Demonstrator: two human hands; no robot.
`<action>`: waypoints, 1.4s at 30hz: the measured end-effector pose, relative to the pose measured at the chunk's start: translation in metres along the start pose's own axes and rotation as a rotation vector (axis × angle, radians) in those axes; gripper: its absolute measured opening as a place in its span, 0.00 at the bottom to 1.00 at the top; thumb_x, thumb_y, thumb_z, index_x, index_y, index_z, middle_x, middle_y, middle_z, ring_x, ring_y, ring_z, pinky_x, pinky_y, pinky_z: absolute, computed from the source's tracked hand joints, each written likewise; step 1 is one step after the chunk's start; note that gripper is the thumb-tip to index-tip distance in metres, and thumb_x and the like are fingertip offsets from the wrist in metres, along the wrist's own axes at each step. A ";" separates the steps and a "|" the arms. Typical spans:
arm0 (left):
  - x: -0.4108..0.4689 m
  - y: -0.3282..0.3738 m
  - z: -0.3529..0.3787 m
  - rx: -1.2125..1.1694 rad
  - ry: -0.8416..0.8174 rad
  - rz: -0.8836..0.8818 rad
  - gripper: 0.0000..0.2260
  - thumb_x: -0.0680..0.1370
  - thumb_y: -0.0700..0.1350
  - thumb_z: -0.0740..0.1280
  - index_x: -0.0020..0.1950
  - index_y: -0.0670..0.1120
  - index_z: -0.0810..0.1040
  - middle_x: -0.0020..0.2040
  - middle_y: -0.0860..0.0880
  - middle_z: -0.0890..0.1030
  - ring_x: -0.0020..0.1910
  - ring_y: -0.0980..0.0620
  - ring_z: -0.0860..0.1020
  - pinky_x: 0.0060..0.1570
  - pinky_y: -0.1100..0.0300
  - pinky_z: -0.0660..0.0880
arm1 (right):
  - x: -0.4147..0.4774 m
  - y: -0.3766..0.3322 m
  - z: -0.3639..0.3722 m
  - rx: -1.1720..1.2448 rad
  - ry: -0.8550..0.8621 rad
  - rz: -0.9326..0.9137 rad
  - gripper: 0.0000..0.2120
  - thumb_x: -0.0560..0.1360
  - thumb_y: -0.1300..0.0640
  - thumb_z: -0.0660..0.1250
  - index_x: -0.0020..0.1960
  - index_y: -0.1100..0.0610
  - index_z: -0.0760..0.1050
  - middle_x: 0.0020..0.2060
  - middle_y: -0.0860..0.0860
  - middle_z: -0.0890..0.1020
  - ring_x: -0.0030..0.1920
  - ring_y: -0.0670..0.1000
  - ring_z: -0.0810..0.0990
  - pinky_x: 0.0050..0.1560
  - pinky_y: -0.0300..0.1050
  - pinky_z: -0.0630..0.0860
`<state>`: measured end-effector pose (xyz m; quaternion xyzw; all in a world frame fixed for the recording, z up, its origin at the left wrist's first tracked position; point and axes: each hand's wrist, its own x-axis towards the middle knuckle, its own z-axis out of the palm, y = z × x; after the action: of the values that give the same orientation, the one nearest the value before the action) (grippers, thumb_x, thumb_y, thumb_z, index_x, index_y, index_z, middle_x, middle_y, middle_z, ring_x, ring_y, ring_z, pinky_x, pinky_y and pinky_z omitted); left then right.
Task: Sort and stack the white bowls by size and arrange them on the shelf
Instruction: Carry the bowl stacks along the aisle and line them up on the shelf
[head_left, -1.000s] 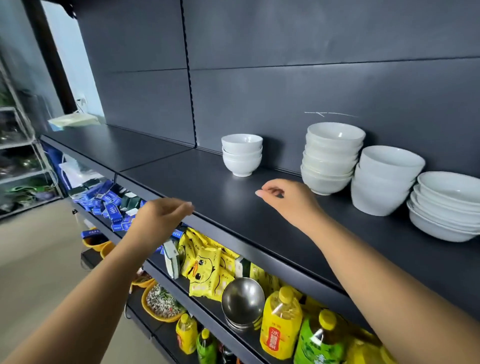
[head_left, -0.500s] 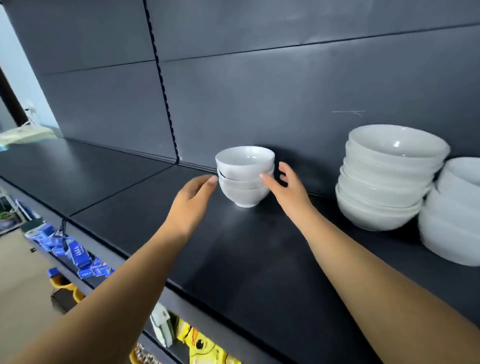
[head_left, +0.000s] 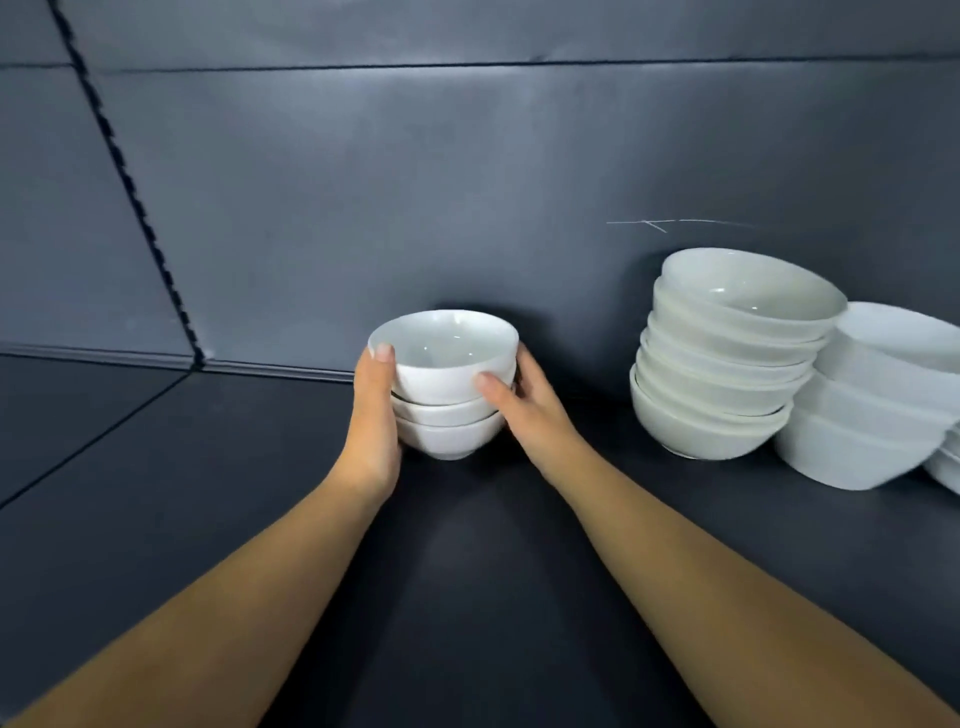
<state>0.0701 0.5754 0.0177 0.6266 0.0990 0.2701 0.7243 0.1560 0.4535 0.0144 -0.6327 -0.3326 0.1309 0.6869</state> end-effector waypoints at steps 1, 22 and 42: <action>0.003 -0.001 0.003 -0.009 -0.022 -0.010 0.35 0.66 0.72 0.58 0.68 0.53 0.69 0.65 0.52 0.76 0.65 0.52 0.72 0.68 0.46 0.65 | -0.002 -0.001 -0.001 -0.012 0.032 -0.007 0.29 0.66 0.49 0.69 0.66 0.49 0.67 0.58 0.43 0.77 0.58 0.41 0.75 0.59 0.36 0.70; -0.007 0.006 0.013 -0.155 -0.242 0.235 0.32 0.65 0.57 0.68 0.67 0.46 0.68 0.57 0.52 0.79 0.54 0.58 0.78 0.48 0.67 0.74 | -0.032 -0.014 0.036 0.039 0.478 -0.195 0.37 0.62 0.39 0.61 0.66 0.54 0.65 0.56 0.45 0.76 0.52 0.34 0.76 0.50 0.28 0.71; -0.247 0.136 -0.086 -0.032 0.118 0.403 0.18 0.67 0.59 0.66 0.53 0.53 0.73 0.44 0.58 0.81 0.43 0.64 0.79 0.41 0.67 0.76 | -0.222 -0.143 0.193 0.231 0.308 -0.281 0.33 0.58 0.37 0.66 0.58 0.53 0.72 0.47 0.46 0.82 0.48 0.44 0.81 0.50 0.43 0.77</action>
<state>-0.2141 0.5306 0.0833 0.6052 0.0098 0.4472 0.6585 -0.1638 0.4471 0.0825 -0.5099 -0.2916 -0.0269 0.8089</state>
